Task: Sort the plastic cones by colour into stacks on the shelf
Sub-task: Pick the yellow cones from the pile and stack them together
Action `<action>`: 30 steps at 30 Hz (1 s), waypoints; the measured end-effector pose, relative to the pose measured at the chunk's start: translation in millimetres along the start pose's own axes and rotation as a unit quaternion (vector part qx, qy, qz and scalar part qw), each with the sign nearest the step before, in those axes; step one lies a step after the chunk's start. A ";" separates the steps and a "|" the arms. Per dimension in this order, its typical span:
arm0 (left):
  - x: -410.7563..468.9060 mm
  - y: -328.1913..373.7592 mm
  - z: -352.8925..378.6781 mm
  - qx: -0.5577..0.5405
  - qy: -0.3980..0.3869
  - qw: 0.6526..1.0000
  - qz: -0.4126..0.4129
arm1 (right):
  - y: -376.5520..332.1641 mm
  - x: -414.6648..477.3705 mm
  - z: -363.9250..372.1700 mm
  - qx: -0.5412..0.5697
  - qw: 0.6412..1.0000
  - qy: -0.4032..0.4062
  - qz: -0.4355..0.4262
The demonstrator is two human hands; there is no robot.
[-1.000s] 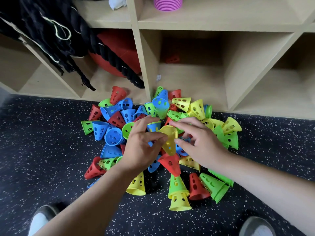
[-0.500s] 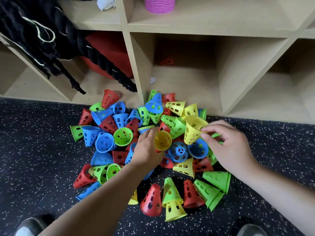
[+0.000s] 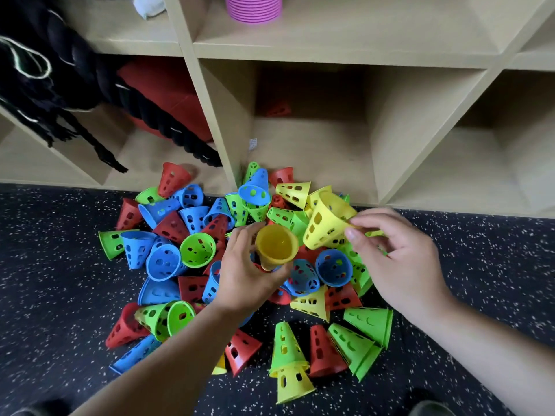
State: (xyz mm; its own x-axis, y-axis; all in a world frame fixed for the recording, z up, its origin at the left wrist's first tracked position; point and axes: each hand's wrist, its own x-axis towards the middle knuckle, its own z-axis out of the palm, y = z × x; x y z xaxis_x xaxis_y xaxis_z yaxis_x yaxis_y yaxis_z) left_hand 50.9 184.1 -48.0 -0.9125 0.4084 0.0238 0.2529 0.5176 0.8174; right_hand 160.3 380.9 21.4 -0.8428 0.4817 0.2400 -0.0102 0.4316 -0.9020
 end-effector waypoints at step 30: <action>-2.1 22.7 -4.7 -0.093 0.031 0.995 -0.014 | 103.9 135.3 33.8 -0.367 0.913 -0.173 0.052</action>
State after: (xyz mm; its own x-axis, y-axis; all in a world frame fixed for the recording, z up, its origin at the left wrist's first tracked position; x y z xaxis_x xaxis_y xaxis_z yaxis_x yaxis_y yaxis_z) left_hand 57.1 191.4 -26.8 -0.9378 0.3457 0.0310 0.1690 0.3770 0.9106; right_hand 27.0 465.2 -52.0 -0.9394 0.3344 -0.0758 0.3358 0.8526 -0.4004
